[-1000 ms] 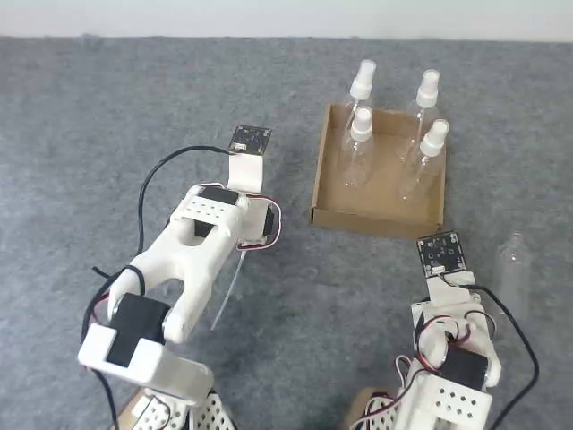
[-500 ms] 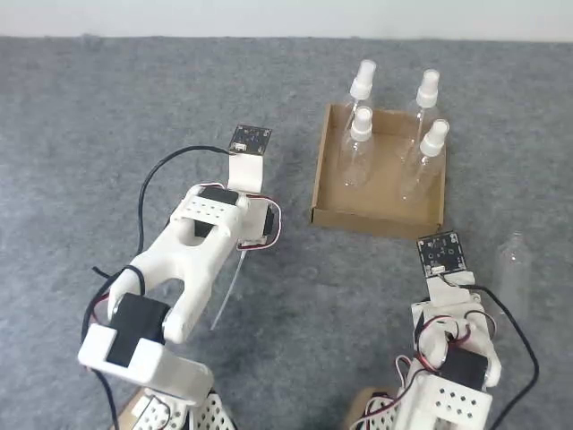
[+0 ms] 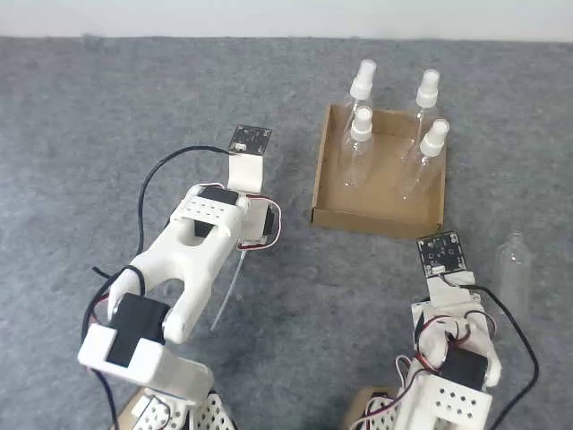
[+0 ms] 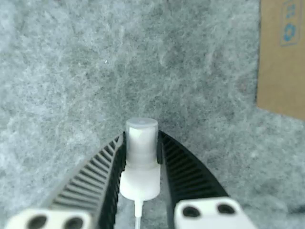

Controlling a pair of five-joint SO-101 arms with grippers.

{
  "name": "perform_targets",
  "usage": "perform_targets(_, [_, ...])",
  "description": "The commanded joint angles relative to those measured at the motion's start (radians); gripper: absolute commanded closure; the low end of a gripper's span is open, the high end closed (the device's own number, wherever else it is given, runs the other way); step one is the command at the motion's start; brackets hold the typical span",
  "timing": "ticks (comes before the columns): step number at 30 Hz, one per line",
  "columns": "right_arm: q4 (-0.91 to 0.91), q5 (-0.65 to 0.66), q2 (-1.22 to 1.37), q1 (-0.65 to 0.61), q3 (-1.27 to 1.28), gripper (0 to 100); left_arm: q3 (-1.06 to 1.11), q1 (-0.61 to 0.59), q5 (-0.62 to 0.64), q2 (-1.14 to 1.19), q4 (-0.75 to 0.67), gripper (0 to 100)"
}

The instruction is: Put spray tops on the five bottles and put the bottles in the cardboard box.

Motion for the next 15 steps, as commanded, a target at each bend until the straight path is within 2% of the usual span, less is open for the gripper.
perform_targets(1, [0.005,-0.012,-0.007,-0.007,0.023,99.1,-0.001,0.0,0.005,-0.008,-0.009,94])
perform_targets(15, [0.067,-0.005,-0.007,-0.005,0.023,98.9,-0.002,0.0,0.005,-0.008,-0.009,94])
